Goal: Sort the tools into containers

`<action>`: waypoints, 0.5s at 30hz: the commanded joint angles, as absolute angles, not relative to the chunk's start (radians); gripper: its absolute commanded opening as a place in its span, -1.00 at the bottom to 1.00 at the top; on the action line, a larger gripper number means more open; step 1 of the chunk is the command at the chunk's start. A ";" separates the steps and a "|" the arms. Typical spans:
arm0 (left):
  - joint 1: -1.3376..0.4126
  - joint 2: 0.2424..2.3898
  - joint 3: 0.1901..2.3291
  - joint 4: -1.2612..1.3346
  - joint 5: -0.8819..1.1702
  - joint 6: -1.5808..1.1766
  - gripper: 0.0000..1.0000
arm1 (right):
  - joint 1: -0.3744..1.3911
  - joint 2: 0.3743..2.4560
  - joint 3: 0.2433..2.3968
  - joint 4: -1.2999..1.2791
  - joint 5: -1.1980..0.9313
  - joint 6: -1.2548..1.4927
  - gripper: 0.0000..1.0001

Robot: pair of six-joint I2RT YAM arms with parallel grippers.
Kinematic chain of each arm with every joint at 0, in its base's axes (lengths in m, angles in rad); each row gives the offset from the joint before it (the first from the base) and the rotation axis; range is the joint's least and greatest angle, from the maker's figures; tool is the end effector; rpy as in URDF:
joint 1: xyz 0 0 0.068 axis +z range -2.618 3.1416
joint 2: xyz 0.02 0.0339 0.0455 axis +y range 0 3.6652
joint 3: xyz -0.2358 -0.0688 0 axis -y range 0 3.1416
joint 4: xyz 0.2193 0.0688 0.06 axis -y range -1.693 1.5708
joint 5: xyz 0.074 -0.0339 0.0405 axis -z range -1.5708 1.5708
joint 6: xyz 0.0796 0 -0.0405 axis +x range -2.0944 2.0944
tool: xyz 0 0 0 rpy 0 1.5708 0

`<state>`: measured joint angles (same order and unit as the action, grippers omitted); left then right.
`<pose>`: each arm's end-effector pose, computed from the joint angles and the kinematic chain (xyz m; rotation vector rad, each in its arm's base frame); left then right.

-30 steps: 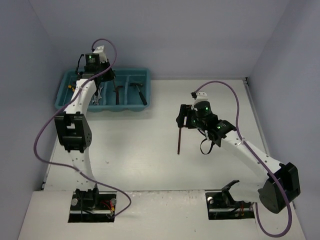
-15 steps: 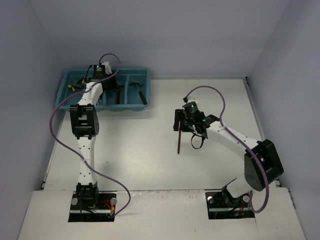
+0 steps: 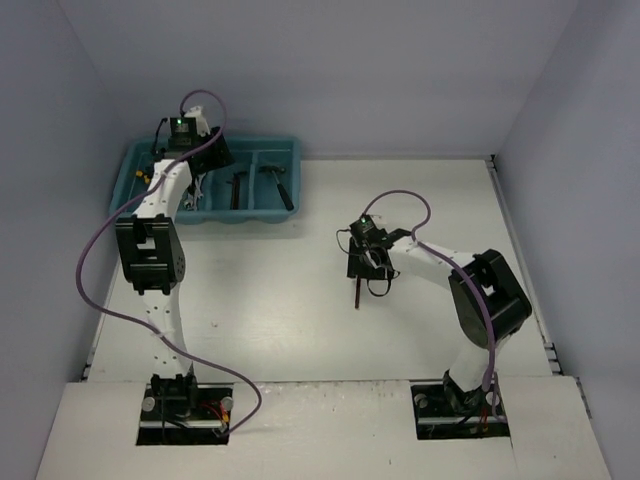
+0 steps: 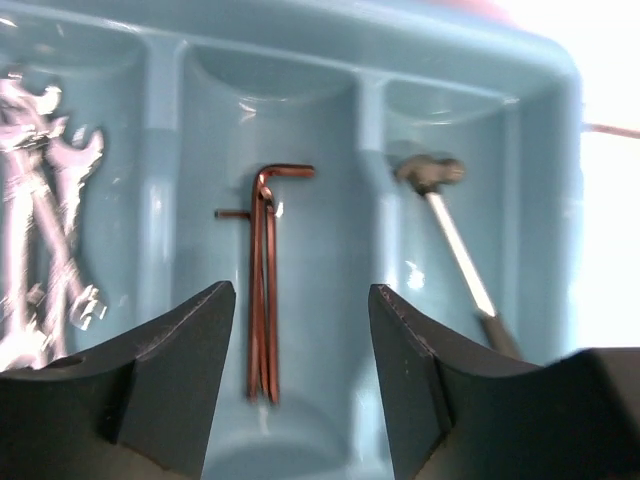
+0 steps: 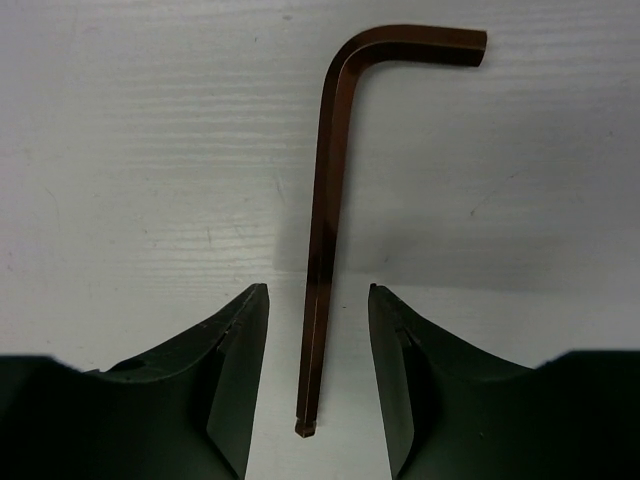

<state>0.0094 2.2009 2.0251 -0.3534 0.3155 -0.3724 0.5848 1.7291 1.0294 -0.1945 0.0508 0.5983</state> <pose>0.5148 -0.0199 0.2492 -0.2113 2.1080 -0.5486 0.3022 0.1952 0.1313 0.0395 2.5171 0.4408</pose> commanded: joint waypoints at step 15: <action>-0.257 1.433 1.483 -0.442 0.331 -0.542 0.21 | 0.661 1.800 1.061 -0.252 0.158 0.650 -1.00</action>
